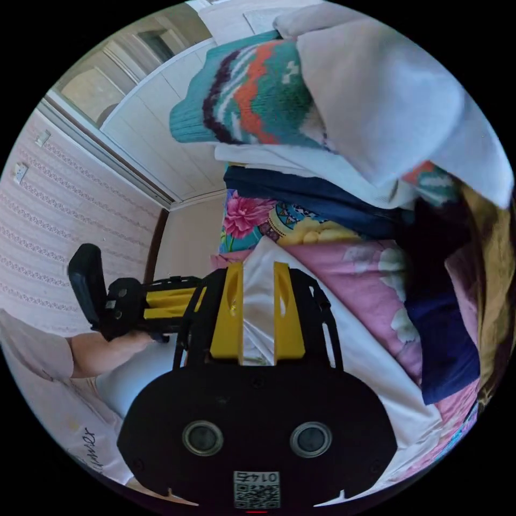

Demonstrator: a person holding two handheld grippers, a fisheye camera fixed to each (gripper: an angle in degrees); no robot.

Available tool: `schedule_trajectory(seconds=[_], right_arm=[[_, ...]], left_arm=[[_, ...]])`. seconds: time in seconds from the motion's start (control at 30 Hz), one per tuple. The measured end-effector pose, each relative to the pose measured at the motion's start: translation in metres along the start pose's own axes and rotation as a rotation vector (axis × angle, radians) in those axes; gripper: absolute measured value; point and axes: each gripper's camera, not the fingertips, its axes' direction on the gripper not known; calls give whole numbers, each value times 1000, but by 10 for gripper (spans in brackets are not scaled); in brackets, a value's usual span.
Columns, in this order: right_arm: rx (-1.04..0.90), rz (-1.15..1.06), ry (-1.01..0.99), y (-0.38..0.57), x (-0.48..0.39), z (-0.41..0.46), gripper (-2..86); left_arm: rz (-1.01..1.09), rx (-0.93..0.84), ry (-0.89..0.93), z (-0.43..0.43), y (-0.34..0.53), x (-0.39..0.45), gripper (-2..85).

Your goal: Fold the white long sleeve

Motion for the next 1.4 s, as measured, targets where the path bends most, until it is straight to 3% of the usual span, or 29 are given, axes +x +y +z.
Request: schedule_trajectory(seconds=[0.17,0.37,0.67,1.0,1.23,1.4], right_arm=[[-30,68,88,0,-13,18,77],[100,142,-27,44,-10,-38,19],[528,313,-50,261,-15,-232,11],[724,602,206,484,-87,-374,10],[774,701,250,569,-120,-401,11],[731,896,200,632,-120,-373,11]], left_arm=[[49,-22,-34,11,9,16,24],[141,45,-61,2,33,46,-8],[427,270,506,-59,71,158,-10],[749,205,851,-48,153,364,-10],[912,124,905,-33,204,445,-9],[1053,-80,878,18,260,499,-8]])
